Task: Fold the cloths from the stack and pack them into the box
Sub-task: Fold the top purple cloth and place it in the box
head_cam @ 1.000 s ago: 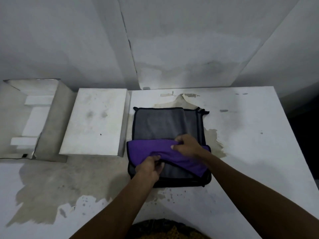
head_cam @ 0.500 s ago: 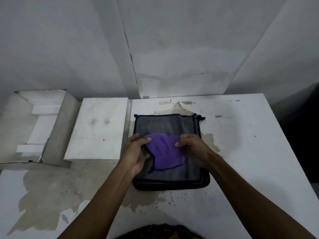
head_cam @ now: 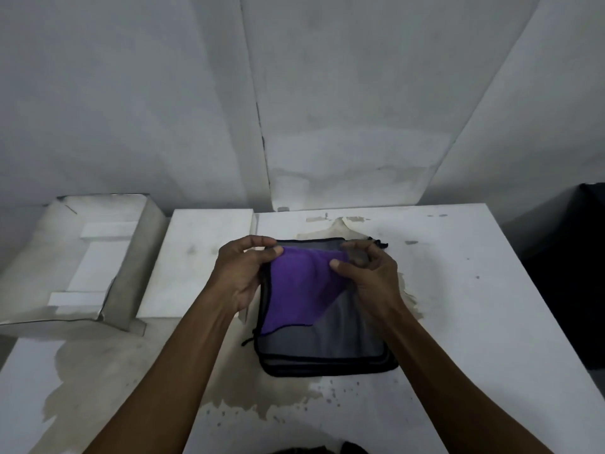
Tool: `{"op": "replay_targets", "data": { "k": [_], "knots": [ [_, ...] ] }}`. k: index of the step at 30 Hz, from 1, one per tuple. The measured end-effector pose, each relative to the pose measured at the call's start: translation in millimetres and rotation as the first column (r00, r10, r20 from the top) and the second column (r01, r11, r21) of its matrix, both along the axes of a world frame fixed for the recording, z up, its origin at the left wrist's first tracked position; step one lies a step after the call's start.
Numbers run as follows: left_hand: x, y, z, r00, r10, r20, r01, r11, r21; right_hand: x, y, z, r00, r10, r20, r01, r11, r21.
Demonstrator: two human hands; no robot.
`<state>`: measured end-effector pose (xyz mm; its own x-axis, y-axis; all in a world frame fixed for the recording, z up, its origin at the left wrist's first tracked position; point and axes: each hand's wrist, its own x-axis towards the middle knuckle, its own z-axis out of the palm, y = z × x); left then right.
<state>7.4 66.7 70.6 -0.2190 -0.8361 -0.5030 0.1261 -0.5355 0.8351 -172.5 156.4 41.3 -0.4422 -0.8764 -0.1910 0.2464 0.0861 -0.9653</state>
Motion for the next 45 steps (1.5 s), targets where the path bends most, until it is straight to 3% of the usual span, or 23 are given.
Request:
{"op": "replay_targets", "data": {
  "k": [3, 7, 11, 19, 25, 28, 31, 33, 39, 45],
  "knots": [
    [6.2, 0.7, 6.0, 0.999, -0.014, -0.038, 0.012, 0.999, -0.043, 8.2, 2.8, 7.5, 0.999, 0.039, -0.009, -0.039, 0.999, -0.009],
    [16.9, 5.9, 19.3, 0.973, -0.228, 0.029, 0.23, 0.954, -0.191, 17.3, 1.7, 21.9, 0.999, 0.053, 0.003, -0.053, 0.998, -0.026],
    [30.8, -1.3, 29.2, 0.971, -0.174, 0.163, 0.217, 0.928, -0.302, 18.8, 1.6, 36.2, 0.995, 0.026, -0.097, -0.032, 0.998, -0.052],
    [40.9, -6.4, 45.3, 0.993, -0.087, -0.084, 0.077, 0.99, -0.12, 36.0, 0.3, 54.4, 0.998, 0.03, -0.058, -0.037, 0.993, -0.11],
    [48.6, -7.7, 60.1, 0.973, -0.118, -0.199, 0.092, 0.987, -0.135, 44.0, 2.5, 69.4, 0.977, 0.09, -0.192, -0.117, 0.984, -0.137],
    [53.6, -9.5, 70.7, 0.967, -0.158, -0.2, 0.116, 0.972, -0.205, 53.1, 4.9, 79.7, 0.87, 0.102, -0.482, -0.123, 0.992, -0.012],
    [61.7, -10.1, 81.9, 0.968, -0.215, -0.131, 0.171, 0.943, -0.284, 66.4, 5.4, 90.5, 0.687, 0.049, -0.725, -0.038, 0.999, 0.032],
    [66.5, -10.8, 88.0, 0.965, -0.253, -0.066, 0.22, 0.923, -0.316, 71.0, 6.5, 97.7, 0.641, 0.012, -0.768, 0.009, 1.0, 0.023],
    [73.7, -6.5, 102.9, 0.901, -0.347, 0.259, 0.429, 0.801, -0.418, 70.2, 11.7, 118.6, 0.63, 0.013, -0.777, 0.022, 0.999, 0.035],
    [68.8, -2.2, 122.5, 0.766, -0.304, 0.566, 0.612, 0.612, -0.501, 64.5, 14.6, 135.6, 0.63, 0.032, -0.776, 0.012, 0.999, 0.05]
  ]
}}
